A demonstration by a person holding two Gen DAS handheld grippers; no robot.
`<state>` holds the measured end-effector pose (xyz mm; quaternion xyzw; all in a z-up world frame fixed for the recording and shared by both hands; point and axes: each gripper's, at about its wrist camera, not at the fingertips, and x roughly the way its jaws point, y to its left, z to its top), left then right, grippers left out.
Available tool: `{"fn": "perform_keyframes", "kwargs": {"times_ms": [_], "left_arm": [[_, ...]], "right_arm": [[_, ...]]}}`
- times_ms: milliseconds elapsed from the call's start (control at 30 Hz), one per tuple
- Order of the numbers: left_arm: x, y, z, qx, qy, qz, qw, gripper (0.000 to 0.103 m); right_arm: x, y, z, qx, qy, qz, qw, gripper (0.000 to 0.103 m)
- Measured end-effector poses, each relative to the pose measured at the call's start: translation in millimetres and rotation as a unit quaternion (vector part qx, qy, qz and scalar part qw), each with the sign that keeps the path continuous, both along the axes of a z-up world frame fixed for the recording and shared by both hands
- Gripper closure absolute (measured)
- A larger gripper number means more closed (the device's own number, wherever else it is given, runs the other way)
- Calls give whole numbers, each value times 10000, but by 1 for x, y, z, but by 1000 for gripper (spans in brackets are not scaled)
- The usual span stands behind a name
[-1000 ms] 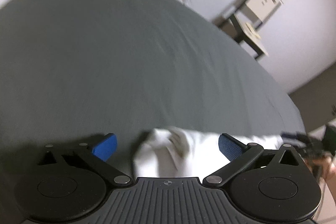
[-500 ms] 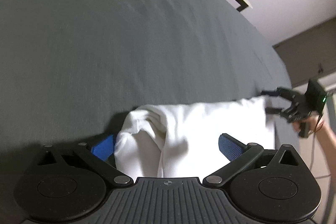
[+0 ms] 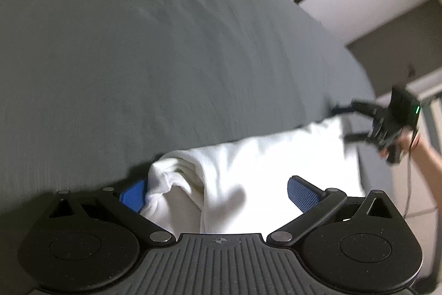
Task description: Fold clothes
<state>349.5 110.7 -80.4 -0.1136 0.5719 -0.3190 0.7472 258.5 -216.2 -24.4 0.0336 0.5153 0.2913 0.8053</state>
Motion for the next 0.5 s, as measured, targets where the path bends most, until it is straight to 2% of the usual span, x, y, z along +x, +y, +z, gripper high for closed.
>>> {"fn": "perform_keyframes", "kwargs": {"times_ms": [133, 367, 500], "left_arm": [[-7, -13, 4, 341, -242, -324, 9986, 0], [1, 14, -3, -37, 85, -12, 10000, 0], [-1, 17, -5, -55, -32, -129, 9999, 0]], "right_arm": [[-2, -5, -2, 258, -75, -146, 9995, 0], [-5, -13, -5, 533, -189, -193, 9982, 0], [-6, -15, -6, 610, -268, -127, 9977, 0]]}}
